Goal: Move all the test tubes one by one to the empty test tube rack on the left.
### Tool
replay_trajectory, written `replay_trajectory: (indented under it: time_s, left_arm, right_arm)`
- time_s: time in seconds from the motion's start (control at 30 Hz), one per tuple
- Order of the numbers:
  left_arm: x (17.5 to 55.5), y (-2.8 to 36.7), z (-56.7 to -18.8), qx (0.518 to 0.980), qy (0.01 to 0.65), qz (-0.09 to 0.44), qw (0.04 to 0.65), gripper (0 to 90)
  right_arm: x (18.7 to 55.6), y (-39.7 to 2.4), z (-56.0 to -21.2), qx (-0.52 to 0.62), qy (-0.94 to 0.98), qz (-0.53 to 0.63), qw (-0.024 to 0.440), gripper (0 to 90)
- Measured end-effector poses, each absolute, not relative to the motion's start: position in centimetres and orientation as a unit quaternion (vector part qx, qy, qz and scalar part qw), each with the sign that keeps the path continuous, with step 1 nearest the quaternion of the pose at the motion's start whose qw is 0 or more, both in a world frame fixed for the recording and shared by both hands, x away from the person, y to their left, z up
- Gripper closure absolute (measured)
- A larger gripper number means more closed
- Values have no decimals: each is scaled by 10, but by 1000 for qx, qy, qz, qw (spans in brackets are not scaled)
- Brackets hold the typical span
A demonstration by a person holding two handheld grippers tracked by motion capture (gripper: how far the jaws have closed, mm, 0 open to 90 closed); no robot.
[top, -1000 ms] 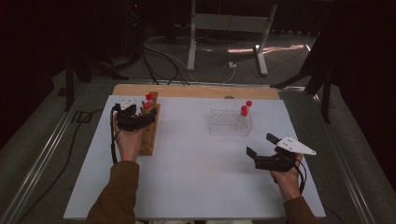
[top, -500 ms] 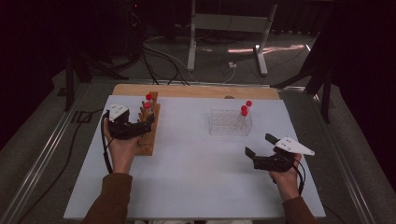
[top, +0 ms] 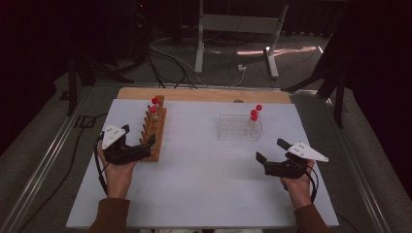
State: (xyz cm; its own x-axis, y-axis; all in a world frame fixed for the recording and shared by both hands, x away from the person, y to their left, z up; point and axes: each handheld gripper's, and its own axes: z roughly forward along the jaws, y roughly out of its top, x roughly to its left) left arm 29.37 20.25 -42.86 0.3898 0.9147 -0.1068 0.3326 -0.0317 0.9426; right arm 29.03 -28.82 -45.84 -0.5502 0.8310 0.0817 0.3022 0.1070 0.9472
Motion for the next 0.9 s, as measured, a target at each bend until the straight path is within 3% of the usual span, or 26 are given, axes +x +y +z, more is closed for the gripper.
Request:
replay_trajectory:
  time_s: [0.57, 0.9]
  left_arm:
    - [250, 221, -443, 640, 478, 307, 517, 6]
    - [251, 224, -451, 630, 493, 301, 519, 6]
  right_arm:
    - [293, -290, -448, 378, 703, 545, 257, 9]
    - [313, -293, -424, 383, 692, 545, 279, 34]
